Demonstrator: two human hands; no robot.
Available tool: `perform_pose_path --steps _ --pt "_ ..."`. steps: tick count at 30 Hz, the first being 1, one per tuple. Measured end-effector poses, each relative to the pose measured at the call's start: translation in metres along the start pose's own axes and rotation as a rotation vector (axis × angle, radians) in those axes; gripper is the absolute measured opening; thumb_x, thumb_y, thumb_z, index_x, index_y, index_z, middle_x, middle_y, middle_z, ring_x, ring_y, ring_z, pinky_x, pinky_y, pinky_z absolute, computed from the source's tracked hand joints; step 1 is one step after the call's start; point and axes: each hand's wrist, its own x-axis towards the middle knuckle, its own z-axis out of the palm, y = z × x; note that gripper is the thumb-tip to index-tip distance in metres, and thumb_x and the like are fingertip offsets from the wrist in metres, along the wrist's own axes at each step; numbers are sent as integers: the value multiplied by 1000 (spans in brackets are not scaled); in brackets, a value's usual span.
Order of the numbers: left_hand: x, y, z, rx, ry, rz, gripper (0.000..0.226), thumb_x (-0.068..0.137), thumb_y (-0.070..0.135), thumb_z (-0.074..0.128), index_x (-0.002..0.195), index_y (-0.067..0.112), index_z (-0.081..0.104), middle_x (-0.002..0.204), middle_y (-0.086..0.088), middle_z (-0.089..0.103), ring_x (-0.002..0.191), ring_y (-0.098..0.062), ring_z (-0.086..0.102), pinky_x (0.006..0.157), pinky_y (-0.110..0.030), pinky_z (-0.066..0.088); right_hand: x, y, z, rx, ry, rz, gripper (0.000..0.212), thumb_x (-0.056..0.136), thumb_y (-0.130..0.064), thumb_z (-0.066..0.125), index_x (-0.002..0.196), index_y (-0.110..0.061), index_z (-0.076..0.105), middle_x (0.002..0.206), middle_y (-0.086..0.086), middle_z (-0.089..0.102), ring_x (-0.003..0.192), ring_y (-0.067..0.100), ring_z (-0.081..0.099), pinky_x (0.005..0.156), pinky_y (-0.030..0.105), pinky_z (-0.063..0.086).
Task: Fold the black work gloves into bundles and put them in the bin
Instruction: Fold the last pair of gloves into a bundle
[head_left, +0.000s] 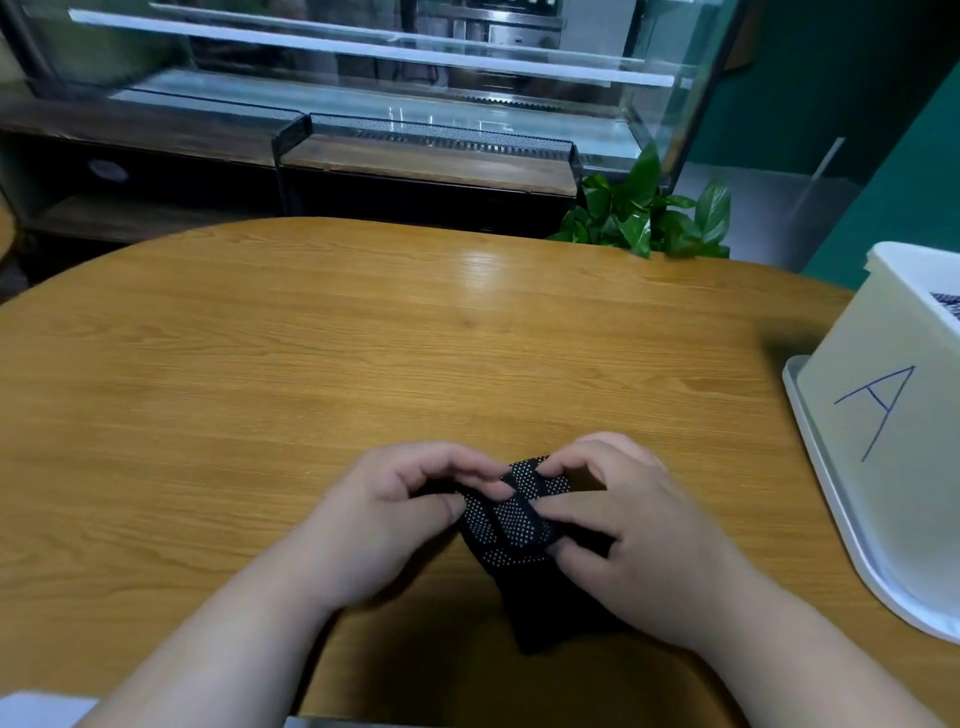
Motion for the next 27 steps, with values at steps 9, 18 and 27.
perform_pose_path --steps 9,18,27 --pt "2 1 4 647 -102 264 22 87 37 59 101 35 76 107 24 59 110 -4 54 93 -25 44 -7 7 1 -30 41 -53 34 79 -32 56 108 -35 73 117 -21 58 120 11 51 98 43 47" --pt "2 3 3 708 -117 293 20 84 38 60 95 39 76 108 26 55 111 0 49 95 -30 42 -7 10 2 -5 148 -97 21 83 -34 65 100 -32 77 110 -18 64 110 16 59 89 44 51" --pt "6 -5 -3 597 93 211 26 86 46 55 101 37 75 100 22 63 105 -1 56 92 -12 38 -14 9 -11 24 42 -108 23 90 -43 60 103 -37 78 116 -18 58 121 11 48 95 32 41"
